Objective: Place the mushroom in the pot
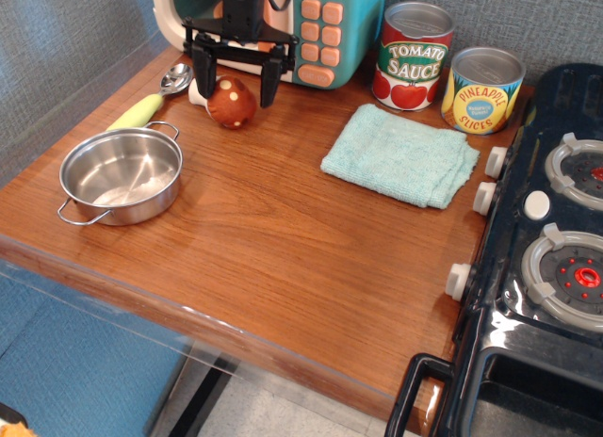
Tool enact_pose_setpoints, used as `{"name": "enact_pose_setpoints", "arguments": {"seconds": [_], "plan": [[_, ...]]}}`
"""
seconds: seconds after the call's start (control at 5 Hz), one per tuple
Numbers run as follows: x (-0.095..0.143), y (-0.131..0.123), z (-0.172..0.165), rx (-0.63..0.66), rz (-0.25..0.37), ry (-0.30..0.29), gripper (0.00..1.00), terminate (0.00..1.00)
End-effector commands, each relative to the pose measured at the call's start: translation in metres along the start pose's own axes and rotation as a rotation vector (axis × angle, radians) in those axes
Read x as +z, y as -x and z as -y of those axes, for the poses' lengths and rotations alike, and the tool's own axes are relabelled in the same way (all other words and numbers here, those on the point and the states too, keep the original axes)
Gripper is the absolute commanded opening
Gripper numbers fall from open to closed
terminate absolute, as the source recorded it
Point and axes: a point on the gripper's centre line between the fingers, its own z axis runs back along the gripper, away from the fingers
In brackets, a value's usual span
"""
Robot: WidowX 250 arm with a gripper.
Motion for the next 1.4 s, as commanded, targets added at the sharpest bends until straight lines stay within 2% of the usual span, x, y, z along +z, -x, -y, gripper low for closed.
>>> {"name": "enact_pose_setpoints", "arguments": {"seconds": [0.0, 0.2, 0.4, 0.8, 1.0, 1.2], "plan": [[0.011, 0.001, 0.000, 0.023, 0.068, 0.020, 0.00, 0.00], [0.026, 0.002, 0.005, 0.010, 0.112, 0.029, 0.00, 0.00], [0.043, 0.003, 0.011, -0.016, 0.168, 0.060, 0.00, 0.00], [0.071, 0.022, 0.032, -0.099, 0.236, 0.139, 0.00, 0.00], [0.067, 0.017, 0.031, -0.072, 0.213, 0.157, 1.00, 0.00], [0.059, 0.005, 0.019, -0.027, 0.195, 0.155, 1.00, 0.00]]}}
